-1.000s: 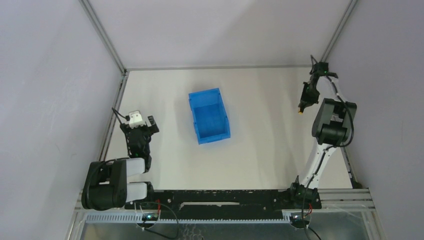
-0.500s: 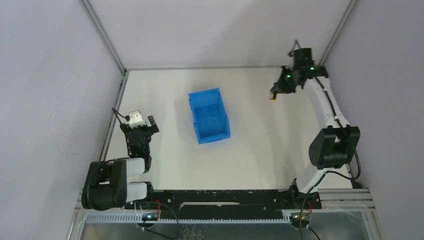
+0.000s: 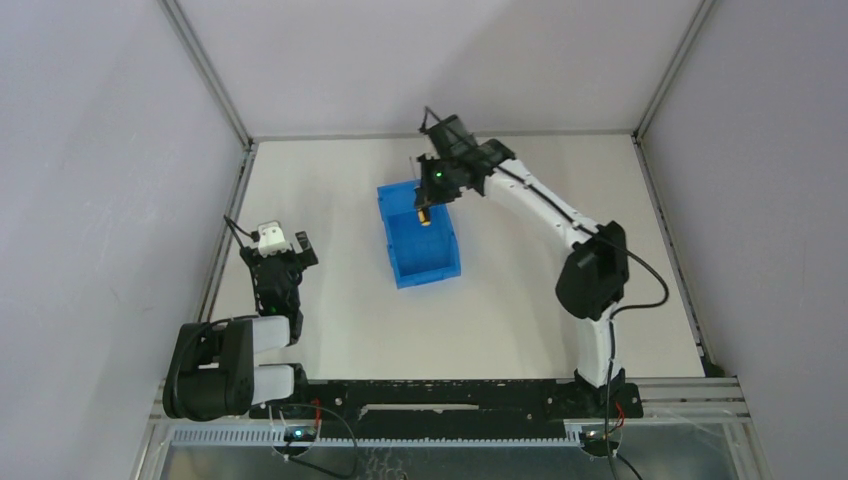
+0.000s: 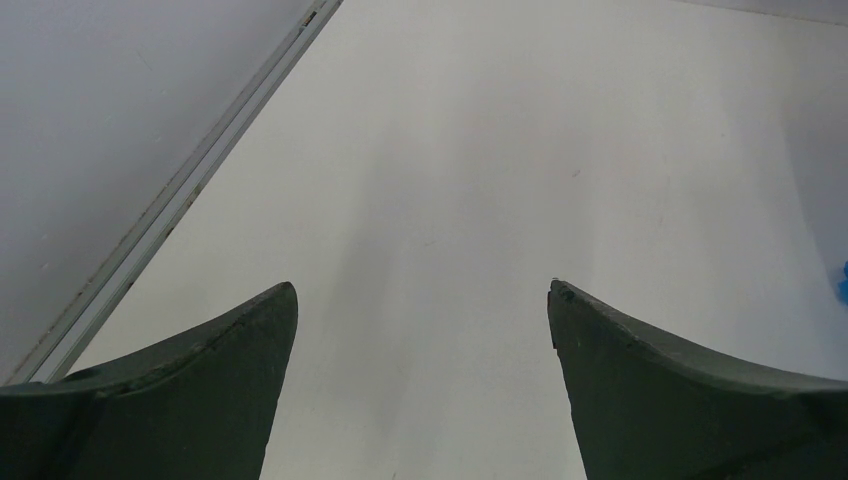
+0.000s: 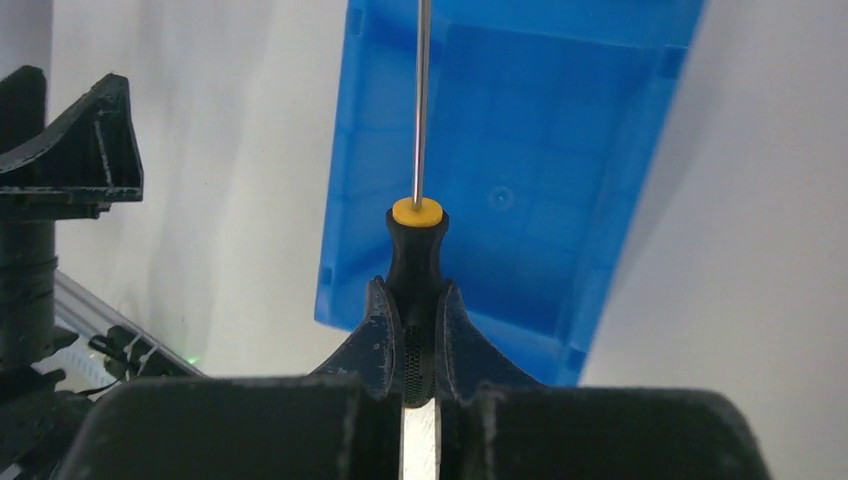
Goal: Put the screwdriver in the bin
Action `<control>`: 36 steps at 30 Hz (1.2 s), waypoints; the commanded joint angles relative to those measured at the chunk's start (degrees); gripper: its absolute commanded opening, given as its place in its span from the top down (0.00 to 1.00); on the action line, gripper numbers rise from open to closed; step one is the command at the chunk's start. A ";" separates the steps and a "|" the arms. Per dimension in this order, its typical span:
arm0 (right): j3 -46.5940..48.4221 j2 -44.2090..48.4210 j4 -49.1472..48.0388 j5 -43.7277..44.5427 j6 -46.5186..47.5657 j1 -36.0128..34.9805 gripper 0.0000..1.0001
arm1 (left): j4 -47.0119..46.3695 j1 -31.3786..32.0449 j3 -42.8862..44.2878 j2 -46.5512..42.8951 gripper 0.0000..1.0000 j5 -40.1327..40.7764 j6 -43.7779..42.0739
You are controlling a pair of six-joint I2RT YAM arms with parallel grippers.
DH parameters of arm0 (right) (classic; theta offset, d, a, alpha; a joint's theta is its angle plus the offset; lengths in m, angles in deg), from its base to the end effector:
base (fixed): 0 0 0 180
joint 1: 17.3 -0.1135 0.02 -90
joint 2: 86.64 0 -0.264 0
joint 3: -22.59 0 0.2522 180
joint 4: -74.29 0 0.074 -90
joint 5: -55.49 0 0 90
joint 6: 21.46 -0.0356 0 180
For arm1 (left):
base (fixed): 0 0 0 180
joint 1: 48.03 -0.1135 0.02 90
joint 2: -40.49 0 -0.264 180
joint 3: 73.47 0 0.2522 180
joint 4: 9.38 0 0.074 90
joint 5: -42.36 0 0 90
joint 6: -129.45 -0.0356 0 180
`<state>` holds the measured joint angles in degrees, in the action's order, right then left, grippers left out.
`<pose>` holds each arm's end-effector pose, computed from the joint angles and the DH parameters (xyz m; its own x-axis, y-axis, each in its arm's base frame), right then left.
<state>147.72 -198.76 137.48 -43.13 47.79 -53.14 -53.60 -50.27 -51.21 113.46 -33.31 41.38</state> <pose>0.3496 0.2591 0.3310 -0.8149 -0.1565 -0.5581 -0.3935 0.8563 0.3345 0.2097 0.0170 0.1585 -0.1033 -0.0367 -0.9940 -0.2872 0.9578 -0.0055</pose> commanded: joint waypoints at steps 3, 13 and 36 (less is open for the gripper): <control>3.23 -6.88 -3.07 8.53 1.98 -3.48 0.86 | -2.19 0.23 2.70 -1.02 0.00 -0.66 -0.98; -8.00 -9.09 -12.33 10.91 12.07 -6.37 0.76 | -2.23 0.27 2.71 -0.99 0.00 -0.70 -0.97; -7.47 -0.77 -11.17 16.72 8.69 -8.52 0.43 | -2.23 0.22 2.71 -0.99 0.00 -0.65 -0.97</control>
<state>136.77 -207.98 125.39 -30.74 58.43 -61.07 -53.62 -50.27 -51.21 113.46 -33.31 41.38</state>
